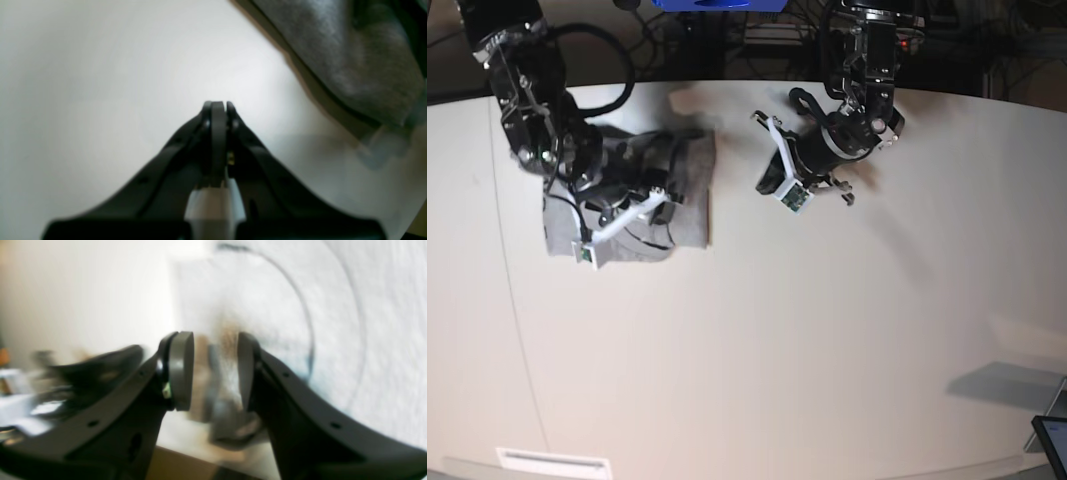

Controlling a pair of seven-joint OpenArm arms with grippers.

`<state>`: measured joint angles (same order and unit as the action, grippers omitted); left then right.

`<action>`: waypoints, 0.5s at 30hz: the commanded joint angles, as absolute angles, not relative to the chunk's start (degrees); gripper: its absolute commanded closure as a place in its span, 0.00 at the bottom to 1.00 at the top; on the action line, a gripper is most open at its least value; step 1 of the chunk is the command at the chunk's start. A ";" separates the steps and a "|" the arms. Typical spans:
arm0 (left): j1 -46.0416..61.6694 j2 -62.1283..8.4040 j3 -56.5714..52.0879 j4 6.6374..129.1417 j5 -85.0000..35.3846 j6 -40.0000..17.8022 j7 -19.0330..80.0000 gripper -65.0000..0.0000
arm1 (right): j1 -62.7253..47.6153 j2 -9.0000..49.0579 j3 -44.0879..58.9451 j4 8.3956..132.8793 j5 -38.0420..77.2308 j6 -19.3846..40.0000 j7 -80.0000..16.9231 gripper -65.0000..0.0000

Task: Fold the T-shirt properly
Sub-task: 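Press the folded bundle with the right gripper, then lift it away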

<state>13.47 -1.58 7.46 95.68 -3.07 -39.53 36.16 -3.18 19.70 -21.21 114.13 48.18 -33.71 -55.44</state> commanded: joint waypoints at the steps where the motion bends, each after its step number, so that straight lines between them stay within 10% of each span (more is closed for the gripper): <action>1: 14.73 -1.98 7.52 94.46 1.71 -40.00 43.74 1.00 | -0.40 19.82 -20.97 115.30 51.47 -34.59 -55.78 0.67; 15: 19.38 -1.71 11.56 97.80 1.71 -40.00 43.74 1.00 | 9.71 30.99 -15.08 114.77 59.47 -40.00 -61.32 0.67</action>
<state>17.80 -1.23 11.49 98.67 -2.79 -39.18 36.10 8.75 30.20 -15.70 114.10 59.51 -40.03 -61.98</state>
